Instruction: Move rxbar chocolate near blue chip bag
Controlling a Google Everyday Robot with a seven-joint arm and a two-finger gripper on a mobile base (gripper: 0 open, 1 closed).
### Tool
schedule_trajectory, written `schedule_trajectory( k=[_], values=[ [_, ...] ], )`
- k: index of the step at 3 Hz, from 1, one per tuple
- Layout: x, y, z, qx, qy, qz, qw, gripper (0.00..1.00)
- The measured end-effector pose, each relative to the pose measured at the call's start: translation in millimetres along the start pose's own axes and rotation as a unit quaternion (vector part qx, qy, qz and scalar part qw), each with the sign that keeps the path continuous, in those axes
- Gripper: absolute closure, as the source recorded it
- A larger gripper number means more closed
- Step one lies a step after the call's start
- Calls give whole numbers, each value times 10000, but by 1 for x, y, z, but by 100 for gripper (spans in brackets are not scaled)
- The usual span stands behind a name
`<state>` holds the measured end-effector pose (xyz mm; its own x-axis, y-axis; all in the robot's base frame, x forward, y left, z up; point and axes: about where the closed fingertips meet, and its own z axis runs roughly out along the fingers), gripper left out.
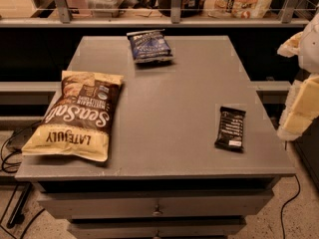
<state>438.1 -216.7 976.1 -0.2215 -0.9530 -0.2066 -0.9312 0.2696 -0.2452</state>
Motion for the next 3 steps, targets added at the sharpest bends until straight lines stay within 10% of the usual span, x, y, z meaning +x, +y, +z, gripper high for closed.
schedule_trajectory(
  k=[3],
  values=[
    [-4,-10,37,-30,-500,60,9987,0]
  ],
)
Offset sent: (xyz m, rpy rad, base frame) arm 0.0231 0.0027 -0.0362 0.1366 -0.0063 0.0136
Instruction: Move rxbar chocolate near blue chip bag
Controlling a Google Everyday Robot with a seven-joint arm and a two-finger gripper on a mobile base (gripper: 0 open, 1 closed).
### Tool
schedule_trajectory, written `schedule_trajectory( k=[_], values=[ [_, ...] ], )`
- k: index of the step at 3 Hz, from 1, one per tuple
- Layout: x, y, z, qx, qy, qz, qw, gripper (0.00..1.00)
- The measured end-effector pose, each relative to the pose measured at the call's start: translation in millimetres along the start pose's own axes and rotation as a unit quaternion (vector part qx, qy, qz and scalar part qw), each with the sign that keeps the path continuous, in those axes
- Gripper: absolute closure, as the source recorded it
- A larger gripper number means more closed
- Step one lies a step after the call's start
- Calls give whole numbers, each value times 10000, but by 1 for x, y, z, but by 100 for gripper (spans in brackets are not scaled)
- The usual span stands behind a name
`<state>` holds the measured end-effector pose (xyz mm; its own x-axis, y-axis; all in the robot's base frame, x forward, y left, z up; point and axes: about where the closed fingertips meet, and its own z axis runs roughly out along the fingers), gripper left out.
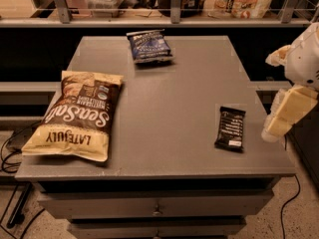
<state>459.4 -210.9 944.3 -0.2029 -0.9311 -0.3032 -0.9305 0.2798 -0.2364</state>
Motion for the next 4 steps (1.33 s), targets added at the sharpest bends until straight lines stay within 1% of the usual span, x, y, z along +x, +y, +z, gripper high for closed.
schedule_trajectory(
  k=[1,2,3,4],
  values=[
    [4,-9,31,-35,-107,44,9999,0],
    [14,-17,61,-129,-55,129,9998,0],
    [23,-18,84,-277,-50,255,9993,0],
    [27,-15,103,-465,-114,369,9982,0]
  ],
)
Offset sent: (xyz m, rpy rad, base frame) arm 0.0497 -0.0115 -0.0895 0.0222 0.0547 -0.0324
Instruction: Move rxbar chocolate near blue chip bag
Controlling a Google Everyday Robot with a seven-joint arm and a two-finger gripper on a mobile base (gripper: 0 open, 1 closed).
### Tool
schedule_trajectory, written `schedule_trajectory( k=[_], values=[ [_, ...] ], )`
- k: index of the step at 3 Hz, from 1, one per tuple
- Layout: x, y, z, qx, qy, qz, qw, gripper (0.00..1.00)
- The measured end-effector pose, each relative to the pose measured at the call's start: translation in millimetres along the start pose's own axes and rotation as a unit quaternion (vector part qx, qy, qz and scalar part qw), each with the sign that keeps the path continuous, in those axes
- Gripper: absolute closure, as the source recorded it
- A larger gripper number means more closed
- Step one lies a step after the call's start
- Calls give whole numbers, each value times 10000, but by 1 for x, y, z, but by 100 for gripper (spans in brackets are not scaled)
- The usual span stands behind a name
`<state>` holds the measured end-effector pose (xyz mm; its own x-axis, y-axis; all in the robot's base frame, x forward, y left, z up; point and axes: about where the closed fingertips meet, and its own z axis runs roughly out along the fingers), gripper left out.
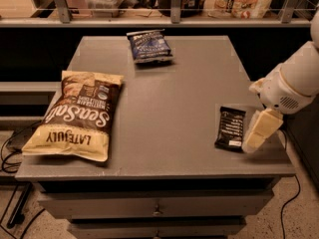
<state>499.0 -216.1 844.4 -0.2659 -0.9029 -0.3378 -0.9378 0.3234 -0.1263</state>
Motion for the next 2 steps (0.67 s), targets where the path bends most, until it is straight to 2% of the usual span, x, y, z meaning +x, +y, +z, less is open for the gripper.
schedule_trajectory(
  k=[2],
  values=[
    [0,8,26,-289,-121,98,9995,0]
  ],
)
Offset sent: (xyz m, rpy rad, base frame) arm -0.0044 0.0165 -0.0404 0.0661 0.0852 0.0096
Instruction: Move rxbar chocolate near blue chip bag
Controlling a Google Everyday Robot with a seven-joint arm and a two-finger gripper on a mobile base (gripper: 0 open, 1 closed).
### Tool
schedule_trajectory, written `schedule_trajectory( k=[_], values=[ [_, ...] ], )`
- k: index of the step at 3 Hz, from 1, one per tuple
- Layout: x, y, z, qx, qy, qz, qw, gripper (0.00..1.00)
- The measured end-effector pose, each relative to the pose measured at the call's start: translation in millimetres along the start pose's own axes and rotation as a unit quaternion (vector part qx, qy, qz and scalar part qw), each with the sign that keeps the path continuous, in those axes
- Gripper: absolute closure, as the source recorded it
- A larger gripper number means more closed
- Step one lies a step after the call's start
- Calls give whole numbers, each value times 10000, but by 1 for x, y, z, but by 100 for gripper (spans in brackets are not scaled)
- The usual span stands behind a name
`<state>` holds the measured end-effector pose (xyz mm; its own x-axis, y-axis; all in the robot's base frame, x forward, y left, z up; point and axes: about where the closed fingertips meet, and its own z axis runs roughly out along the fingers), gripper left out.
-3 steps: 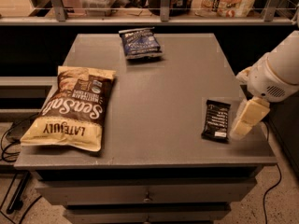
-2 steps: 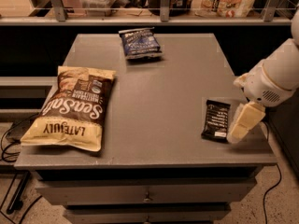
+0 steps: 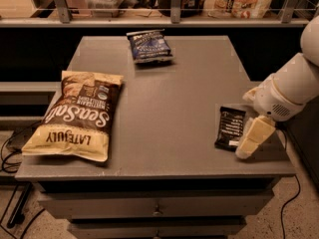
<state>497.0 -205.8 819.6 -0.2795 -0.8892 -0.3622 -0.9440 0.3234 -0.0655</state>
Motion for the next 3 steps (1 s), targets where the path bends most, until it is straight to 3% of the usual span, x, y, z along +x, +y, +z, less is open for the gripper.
schedule_trajectory(
  k=[3],
  values=[
    [-7,9,-3,-129,22,-113,9999,72]
  ],
)
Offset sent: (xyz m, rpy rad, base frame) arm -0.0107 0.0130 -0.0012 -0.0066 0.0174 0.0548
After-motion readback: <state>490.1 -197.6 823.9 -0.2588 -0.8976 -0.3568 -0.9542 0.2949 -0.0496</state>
